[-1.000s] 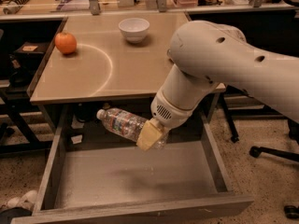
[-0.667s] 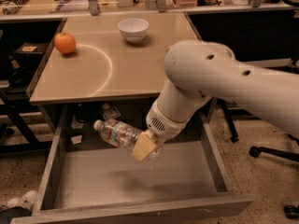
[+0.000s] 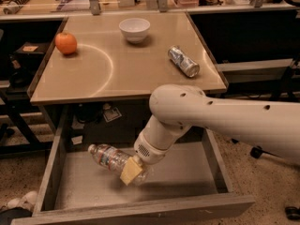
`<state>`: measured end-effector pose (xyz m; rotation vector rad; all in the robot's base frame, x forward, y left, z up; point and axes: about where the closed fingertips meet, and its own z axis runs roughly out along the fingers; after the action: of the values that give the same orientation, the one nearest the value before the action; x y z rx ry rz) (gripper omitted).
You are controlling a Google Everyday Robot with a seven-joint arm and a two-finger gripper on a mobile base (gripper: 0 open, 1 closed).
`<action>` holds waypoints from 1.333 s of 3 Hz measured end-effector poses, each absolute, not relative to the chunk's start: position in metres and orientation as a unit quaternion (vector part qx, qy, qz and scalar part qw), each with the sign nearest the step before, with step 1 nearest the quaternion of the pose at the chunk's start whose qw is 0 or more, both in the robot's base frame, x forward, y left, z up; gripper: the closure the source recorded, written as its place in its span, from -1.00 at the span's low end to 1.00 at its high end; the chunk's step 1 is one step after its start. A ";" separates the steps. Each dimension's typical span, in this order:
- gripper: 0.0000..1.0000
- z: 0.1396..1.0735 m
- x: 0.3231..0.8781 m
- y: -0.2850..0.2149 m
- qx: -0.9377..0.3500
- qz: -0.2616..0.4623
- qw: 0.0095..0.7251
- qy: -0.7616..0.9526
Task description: Place water bottle into top drawer
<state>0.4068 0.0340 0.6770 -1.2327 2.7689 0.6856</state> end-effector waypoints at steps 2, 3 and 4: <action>1.00 0.623 0.402 0.055 -0.392 0.239 -0.008 0.888; 1.00 0.602 0.396 0.059 -0.386 0.248 -0.021 0.888; 0.63 0.602 0.396 0.059 -0.386 0.249 -0.021 0.888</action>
Offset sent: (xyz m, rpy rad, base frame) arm -0.0082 0.0300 -0.0857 0.0230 0.1038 0.0004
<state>0.3955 0.0590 0.6016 -1.2298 2.8287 0.7920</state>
